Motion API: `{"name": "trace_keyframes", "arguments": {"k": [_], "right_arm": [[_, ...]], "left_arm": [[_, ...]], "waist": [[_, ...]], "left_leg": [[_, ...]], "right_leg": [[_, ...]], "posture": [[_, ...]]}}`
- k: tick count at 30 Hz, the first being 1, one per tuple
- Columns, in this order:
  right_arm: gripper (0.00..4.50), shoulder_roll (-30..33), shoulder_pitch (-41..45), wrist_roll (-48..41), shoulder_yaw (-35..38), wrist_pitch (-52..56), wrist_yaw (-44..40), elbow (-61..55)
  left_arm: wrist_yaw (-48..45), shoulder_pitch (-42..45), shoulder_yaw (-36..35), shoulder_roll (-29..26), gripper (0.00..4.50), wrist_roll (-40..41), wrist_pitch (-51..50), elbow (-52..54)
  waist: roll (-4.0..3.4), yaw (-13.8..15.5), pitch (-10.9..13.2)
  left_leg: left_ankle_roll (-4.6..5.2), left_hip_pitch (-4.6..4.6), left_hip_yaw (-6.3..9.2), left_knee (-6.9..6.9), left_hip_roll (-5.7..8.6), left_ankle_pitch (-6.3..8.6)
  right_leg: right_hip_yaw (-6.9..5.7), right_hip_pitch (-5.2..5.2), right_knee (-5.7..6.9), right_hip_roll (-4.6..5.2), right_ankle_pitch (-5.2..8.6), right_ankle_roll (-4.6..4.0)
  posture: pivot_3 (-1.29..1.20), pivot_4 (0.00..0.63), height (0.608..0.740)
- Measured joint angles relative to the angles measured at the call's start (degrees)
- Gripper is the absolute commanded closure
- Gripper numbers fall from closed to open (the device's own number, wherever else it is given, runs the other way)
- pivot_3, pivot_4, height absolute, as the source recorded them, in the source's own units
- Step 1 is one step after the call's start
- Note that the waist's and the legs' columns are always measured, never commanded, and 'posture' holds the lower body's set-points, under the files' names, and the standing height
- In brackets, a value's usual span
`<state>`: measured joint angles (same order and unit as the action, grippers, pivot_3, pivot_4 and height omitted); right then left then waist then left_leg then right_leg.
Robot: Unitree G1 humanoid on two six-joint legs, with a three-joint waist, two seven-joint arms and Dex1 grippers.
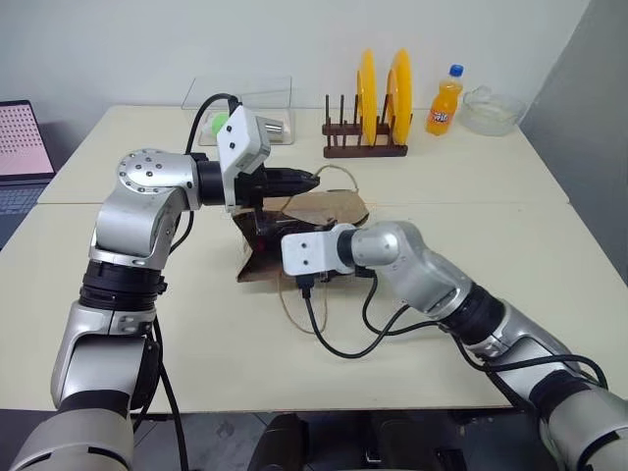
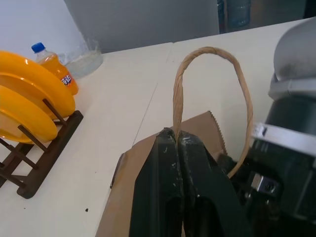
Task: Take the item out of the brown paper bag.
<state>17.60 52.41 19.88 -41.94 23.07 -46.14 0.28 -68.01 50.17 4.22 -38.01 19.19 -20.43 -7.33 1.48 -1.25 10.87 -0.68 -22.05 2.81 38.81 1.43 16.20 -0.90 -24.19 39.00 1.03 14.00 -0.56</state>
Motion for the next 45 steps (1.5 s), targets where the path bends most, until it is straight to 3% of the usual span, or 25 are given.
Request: {"name": "trace_keyframes", "arguments": {"k": [3,13,26,31,40,45], "right_arm": [[0.23,-0.79,-0.11,3.23,-0.06,-0.67,1.60,0.11],[0.23,-2.29,-0.55,12.61,-1.73,-2.15,5.02,7.28],[0.23,-5.61,2.74,15.36,-1.55,-6.56,4.75,19.70],[1.38,-6.86,3.13,15.58,-0.67,-7.48,4.59,22.13],[1.41,-6.75,3.06,15.36,0.76,-7.61,3.42,21.84],[1.41,-4.90,2.64,12.47,3.59,-7.55,-0.86,15.68]], "left_arm": [[0.03,0.00,-0.09,0.00,4.50,0.01,0.00,0.00],[0.93,0.27,-0.78,0.00,4.50,0.03,0.01,-0.10],[1.20,0.77,-1.34,0.16,4.50,0.01,0.96,-1.38],[1.23,0.77,-1.33,0.19,4.50,-0.01,1.28,-1.56],[1.29,0.77,-1.33,0.19,4.50,-0.48,2.60,-2.48],[1.87,0.78,-1.31,0.19,4.50,-1.73,4.08,-4.03]], "waist": [[0.00,-0.12,0.00],[0.00,-0.26,0.00],[0.00,-0.47,0.00],[0.00,-0.52,-0.01],[0.00,-0.50,-0.01],[-0.01,-0.49,0.00]], "left_leg": [[0.00,0.02,-0.01,0.01,0.00,0.00],[0.00,0.03,-0.02,0.00,0.00,0.00],[0.00,0.12,-0.03,0.00,0.00,0.00],[0.00,0.15,-0.03,0.00,0.00,0.00],[0.00,0.11,-0.02,0.00,0.00,0.00],[0.00,0.02,-0.02,-0.01,0.00,0.00]], "right_leg": [[0.01,0.01,0.00,0.00,0.00,0.00],[0.02,0.01,0.00,-0.01,0.00,0.00],[0.04,0.05,0.03,-0.01,0.00,0.00],[0.05,0.07,0.05,-0.02,0.00,0.00],[0.04,0.06,0.04,-0.02,0.00,0.00],[0.04,-0.02,0.01,-0.02,0.00,0.00]], "posture": [[0.00,0.150,0.740],[0.00,0.150,0.740],[0.00,0.150,0.740],[0.00,0.150,0.740],[0.00,0.150,0.740],[0.00,0.150,0.740]]}}
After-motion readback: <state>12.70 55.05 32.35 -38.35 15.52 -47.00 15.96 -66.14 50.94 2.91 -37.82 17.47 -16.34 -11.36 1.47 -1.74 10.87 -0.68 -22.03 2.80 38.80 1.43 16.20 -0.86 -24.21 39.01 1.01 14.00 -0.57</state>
